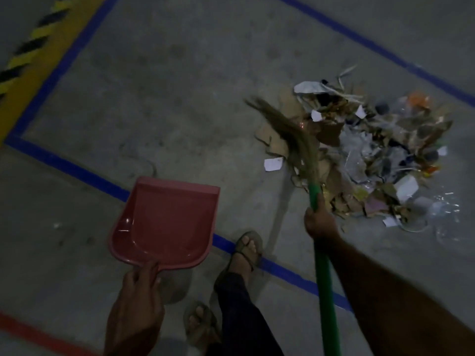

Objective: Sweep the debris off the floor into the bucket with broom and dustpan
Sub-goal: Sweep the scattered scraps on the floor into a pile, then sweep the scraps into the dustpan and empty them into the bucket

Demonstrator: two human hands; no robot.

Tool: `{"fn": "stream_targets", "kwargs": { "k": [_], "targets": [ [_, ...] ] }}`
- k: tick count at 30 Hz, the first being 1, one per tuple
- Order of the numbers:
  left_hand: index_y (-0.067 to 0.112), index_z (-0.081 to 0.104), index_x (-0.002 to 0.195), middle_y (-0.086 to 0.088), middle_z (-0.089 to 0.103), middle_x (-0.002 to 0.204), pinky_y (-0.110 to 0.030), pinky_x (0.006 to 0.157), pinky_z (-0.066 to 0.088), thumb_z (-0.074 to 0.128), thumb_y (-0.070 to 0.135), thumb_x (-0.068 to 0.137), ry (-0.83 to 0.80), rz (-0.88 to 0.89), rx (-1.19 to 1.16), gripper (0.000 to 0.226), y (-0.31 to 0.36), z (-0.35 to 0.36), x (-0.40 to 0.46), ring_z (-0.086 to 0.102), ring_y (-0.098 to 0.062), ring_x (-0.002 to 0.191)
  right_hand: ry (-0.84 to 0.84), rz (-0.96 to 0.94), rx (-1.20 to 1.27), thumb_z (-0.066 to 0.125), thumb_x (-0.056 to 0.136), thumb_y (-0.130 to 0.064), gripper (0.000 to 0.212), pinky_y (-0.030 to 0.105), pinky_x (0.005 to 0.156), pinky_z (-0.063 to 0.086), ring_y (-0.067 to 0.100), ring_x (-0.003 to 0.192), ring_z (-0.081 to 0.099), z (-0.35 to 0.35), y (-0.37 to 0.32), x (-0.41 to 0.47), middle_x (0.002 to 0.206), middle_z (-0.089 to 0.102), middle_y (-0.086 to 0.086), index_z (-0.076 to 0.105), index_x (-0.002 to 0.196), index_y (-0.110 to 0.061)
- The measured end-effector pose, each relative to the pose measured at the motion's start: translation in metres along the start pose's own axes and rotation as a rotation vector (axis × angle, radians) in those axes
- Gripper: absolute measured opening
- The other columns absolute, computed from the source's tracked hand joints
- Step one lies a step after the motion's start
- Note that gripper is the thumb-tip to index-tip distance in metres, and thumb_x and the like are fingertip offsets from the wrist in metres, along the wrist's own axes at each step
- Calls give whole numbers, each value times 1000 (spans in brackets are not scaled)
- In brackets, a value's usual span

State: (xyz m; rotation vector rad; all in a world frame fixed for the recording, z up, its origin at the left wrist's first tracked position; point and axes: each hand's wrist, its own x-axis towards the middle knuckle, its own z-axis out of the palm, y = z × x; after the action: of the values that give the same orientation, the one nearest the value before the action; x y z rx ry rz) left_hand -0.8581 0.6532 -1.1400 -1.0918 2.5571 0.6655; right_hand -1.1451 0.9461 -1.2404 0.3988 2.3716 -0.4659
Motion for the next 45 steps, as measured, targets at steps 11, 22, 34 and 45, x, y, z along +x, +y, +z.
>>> {"fn": "stream_targets", "kwargs": {
  "k": [11, 22, 34, 45],
  "targets": [
    [20, 53, 133, -14, 54, 110, -44, 65, 53, 62, 12, 92, -58, 298, 79, 42, 114, -28, 127, 63, -40, 86, 193, 8, 242, 42, 104, -31, 62, 32, 51, 46, 22, 61, 61, -102, 33, -2, 82, 64, 8, 10, 156, -38],
    [25, 53, 131, -25, 58, 89, -51, 58, 53, 51, 38, 81, -203, 541, 248, 51, 161, -58, 260, 65, -46, 71, -165, -28, 6, 32, 92, -48, 80, 29, 80, 49, 18, 106, 64, 24, 51, -113, 121, 61, 2, -39, 113, -76],
    [32, 51, 125, -15, 60, 92, -44, 56, 58, 39, 45, 79, -331, 774, 334, 49, 190, -135, 367, 71, -37, 67, 121, 352, 149, 38, 103, -35, 60, 32, 58, 44, 14, 68, 55, -82, -5, -4, 84, 55, 2, 13, 157, -36],
    [36, 48, 126, -15, 59, 94, -41, 50, 55, 40, 44, 80, -446, 794, 397, 47, 214, -133, 357, 68, -38, 62, 284, 338, 343, 42, 104, -27, 63, 26, 55, 47, 14, 63, 59, -86, -14, -60, 74, 59, 3, 12, 159, -25]
  ]
}}
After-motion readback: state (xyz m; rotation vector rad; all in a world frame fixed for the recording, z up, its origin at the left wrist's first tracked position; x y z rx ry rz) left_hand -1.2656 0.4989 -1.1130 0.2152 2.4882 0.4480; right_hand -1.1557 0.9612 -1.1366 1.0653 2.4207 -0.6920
